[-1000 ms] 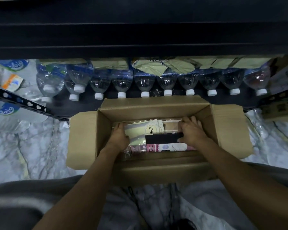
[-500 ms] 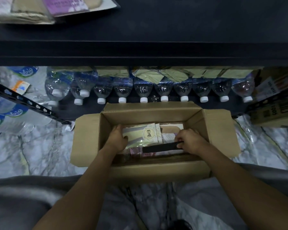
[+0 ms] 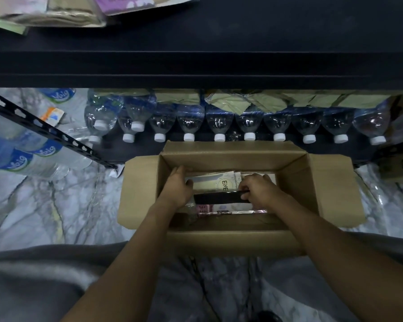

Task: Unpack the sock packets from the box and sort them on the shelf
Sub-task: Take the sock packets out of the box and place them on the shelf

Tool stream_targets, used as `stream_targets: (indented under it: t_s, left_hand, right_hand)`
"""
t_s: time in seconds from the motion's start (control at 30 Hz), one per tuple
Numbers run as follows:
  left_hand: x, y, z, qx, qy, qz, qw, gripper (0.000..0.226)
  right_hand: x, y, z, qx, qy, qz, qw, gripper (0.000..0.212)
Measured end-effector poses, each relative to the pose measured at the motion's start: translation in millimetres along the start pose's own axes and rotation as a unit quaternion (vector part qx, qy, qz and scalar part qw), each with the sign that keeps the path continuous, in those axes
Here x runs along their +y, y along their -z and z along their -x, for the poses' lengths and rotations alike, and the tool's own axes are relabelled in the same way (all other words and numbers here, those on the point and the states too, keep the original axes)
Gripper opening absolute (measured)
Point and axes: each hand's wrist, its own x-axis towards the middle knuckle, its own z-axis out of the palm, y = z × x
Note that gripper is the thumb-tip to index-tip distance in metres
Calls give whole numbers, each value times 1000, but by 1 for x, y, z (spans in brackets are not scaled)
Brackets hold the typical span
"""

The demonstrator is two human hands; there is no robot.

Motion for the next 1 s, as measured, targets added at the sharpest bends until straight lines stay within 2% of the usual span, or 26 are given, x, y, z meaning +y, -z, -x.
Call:
stream_targets:
  t_s: [0.2,0.47,0.67,0.8,1.0]
  left_hand:
    - [-1,2,4,-17,-37,-44,998,45]
    - [-12,-7,11,-44,-30,-59,997,56]
    - [-13,-11,5,-42,-33,-59,997,56]
    - [-13,-16,4,-39,-36,-56,997,57]
    - [-16,-22,2,-34,-37,-59,997,56]
  right_hand:
    - [-12,-12,-31,13,8,6,1000,28]
    - [-19,-27,-51,28,9,35,999,31]
    - [0,-21,-41,29,-30,41,998,21]
    - [20,-15,-36,24,-63,67,995,32]
    - [41,-13,-30,30,-92,77,992,37]
